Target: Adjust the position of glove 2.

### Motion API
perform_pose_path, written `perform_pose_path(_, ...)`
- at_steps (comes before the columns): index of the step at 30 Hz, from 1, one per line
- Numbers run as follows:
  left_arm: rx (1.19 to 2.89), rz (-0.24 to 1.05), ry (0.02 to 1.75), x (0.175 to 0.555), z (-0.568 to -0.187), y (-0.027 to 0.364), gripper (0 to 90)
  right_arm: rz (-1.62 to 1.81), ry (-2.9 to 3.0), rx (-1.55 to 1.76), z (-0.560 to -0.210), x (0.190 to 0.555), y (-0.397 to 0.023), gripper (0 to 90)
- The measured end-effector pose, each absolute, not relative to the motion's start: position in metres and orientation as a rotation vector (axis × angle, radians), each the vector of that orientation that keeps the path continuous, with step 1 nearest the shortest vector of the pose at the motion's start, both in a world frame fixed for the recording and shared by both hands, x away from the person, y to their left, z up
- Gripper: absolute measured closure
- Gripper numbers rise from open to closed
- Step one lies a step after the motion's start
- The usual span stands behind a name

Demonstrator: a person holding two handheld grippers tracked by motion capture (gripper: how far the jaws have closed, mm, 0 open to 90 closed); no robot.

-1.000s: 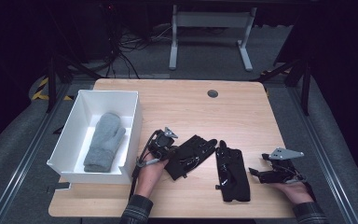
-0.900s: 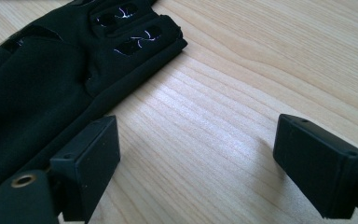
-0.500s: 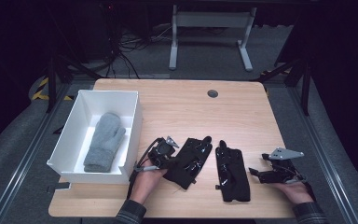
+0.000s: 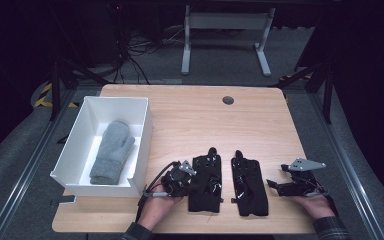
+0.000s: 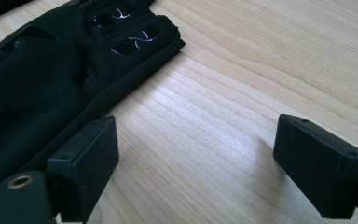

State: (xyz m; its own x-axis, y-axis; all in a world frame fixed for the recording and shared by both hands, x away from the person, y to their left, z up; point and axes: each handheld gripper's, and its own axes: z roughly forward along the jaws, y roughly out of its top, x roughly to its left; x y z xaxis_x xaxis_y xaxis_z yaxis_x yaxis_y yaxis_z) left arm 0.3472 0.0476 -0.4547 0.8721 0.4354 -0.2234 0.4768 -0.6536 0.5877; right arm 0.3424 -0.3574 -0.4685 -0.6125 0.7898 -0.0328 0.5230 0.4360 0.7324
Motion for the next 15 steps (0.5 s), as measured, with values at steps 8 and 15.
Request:
perform_pose_path(8,2.31,0.021,0.711,0.356,-0.443,0.057,70.6,0.991,2.323,1.119,-0.469,0.343,-0.357,13.6)
perform_pose_path(15,2.282,0.059,0.801,0.375,-0.447,0.056,62.4,0.992,2.325,1.119,-0.469,0.343,-0.357,13.5)
